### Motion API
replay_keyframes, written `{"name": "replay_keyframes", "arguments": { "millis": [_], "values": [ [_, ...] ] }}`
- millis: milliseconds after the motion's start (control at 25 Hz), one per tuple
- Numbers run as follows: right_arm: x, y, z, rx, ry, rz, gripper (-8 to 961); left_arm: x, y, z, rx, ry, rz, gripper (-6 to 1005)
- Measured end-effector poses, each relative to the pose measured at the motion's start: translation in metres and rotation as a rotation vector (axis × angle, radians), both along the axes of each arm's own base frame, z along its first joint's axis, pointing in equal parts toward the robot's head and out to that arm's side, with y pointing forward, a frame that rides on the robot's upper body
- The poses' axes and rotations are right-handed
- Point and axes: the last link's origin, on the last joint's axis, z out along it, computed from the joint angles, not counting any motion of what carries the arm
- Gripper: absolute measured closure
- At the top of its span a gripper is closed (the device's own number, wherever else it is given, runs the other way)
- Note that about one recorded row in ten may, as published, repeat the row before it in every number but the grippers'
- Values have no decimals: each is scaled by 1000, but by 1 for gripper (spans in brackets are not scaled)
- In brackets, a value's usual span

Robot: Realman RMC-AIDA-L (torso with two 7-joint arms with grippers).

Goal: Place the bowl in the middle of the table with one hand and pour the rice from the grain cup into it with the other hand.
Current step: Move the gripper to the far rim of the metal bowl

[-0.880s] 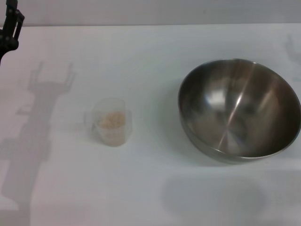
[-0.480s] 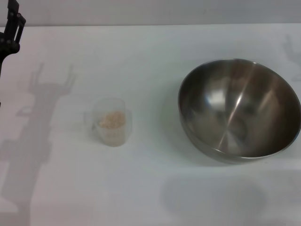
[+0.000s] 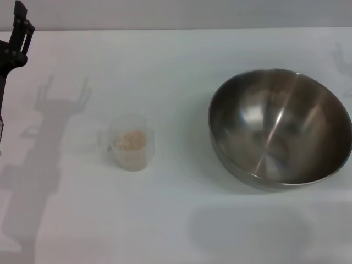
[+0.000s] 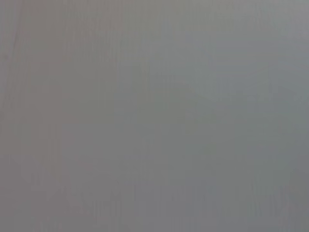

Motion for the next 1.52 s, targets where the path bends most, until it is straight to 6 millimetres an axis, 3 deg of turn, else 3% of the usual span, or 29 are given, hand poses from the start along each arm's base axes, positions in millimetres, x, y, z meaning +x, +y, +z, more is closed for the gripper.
{"name": "replay_keyframes", "arguments": {
  "millis": [240, 680, 1200, 1520],
  "values": [
    [2, -9, 2, 56, -105, -16, 213, -2, -2, 0, -1, 0, 7, 194],
    [-5, 2, 1, -24, -24, -6, 213, -5, -5, -1, -3, 2, 16, 198],
    [-64, 25, -11, -445, 100, -91, 213, -8, -14, 1, 14, -1, 7, 201],
    [-86, 32, -11, -497, 18, -292, 212, -8, -21, 6, 42, -14, -12, 204]
  ]
}}
